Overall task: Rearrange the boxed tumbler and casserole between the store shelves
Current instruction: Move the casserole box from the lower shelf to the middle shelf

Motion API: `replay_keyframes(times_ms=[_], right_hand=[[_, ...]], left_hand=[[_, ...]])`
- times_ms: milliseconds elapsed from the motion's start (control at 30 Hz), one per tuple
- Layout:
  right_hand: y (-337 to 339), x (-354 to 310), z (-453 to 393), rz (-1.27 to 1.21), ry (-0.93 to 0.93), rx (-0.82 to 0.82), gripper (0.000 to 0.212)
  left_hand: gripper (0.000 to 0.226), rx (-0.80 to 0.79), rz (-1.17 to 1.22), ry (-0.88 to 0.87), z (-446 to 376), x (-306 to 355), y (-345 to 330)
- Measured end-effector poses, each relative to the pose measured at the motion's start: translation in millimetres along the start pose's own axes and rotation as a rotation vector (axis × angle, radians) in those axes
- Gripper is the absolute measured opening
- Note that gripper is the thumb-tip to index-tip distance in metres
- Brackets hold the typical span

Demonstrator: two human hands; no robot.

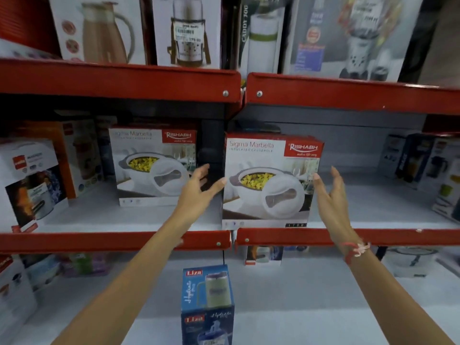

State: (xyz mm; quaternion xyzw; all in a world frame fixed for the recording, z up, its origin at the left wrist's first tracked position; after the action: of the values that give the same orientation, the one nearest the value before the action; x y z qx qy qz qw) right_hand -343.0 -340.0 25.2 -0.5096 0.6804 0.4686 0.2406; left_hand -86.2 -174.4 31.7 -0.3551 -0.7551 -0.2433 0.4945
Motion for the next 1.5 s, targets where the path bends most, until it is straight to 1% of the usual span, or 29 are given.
replay_keyframes(times_ms=[67,133,167,200,233,300,367,467,633,733,767,867,933,1067,1300,1367,1500], right_hand=[[-14.9,3.1,-5.6,-0.068,-0.048,-0.161,0.067],[-29.3,3.4,-5.5,-0.156,-0.085,-0.284,0.053],[-33.7,3.2,-4.6,-0.186,-0.101,-0.307,0.042],[-35.9,2.1,-3.4,-0.206,-0.112,-0.307,0.034],[-36.4,0.4,-2.9,-0.223,-0.109,-0.297,0.031],[-34.4,-4.8,-1.9,-0.236,-0.073,-0.275,0.036],[-29.9,-12.8,0.7,-0.245,-0.039,-0.26,0.042],[-21.1,-28.4,7.3,-0.29,-0.037,-0.256,0.048],[-5.9,-59.4,36.1,-0.317,-0.04,-0.302,0.043],[6.7,-83.4,60.4,-0.308,-0.001,-0.341,0.039],[11.4,-91.7,68.8,-0.311,0.016,-0.356,0.037],[22.3,-111.8,92.8,-0.339,0.072,-0.424,0.035],[24.6,-119.7,108.3,-0.322,0.101,-0.485,0.037],[23.6,-130.9,132.9,-0.352,0.108,-0.552,0.038],[12.7,-147.2,149.0,-0.365,0.121,-0.551,0.041],[7.7,-148.7,149.6,-0.356,0.119,-0.544,0.041],[-10.6,-146.4,146.0,-0.359,0.109,-0.541,0.042]], left_hand=[[0.089,-0.044,-0.039,0.077,-8.2,-9.7,-13.3],[0.082,-0.113,-0.076,0.108,-10.3,-17.0,-26.0],[0.075,-0.15,-0.078,0.095,-9.9,-19.0,-31.3],[0.068,-0.172,-0.066,0.068,-9.3,-19.5,-35.4],[0.063,-0.171,-0.053,0.043,-8.1,-18.4,-36.1],[0.055,-0.144,-0.038,-0.009,-6.3,-12.4,-32.3],[0.055,-0.127,-0.038,-0.049,-3.4,-3.4,-25.0],[0.058,-0.1,-0.039,-0.084,4.2,11.7,-8.8],[0.056,-0.052,-0.015,-0.116,34.3,44.1,21.7],[0.055,-0.008,0.039,-0.09,58.2,63.7,40.6],[0.052,0.01,0.066,-0.074,66.5,67.8,48.7],[0.029,0.042,0.122,-0.04,92.7,79.1,71.8],[0.023,0.048,0.147,-0.03,110.8,86.0,86.0],[0.025,0.084,0.187,0.022,137.6,93.5,111.1],[0.044,0.11,0.132,0.011,144.1,96.6,138.8],[0.043,0.103,0.128,0.003,143.4,95.9,143.3],[0.033,0.1,0.129,-0.024,136.0,92.2,155.1]])
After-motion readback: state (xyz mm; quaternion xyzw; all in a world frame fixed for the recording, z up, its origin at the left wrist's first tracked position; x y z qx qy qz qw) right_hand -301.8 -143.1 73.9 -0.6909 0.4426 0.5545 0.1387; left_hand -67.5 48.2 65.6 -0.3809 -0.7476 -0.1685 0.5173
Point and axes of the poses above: each hand's wrist, its own z-axis away from the middle knuckle, its own y-axis out of the back of the hand, x = y × z, the point moved 7 cm from there along -z, towards the middle knuckle, and after that the axes turned 13 degrees about z, right-handed, at the moved point
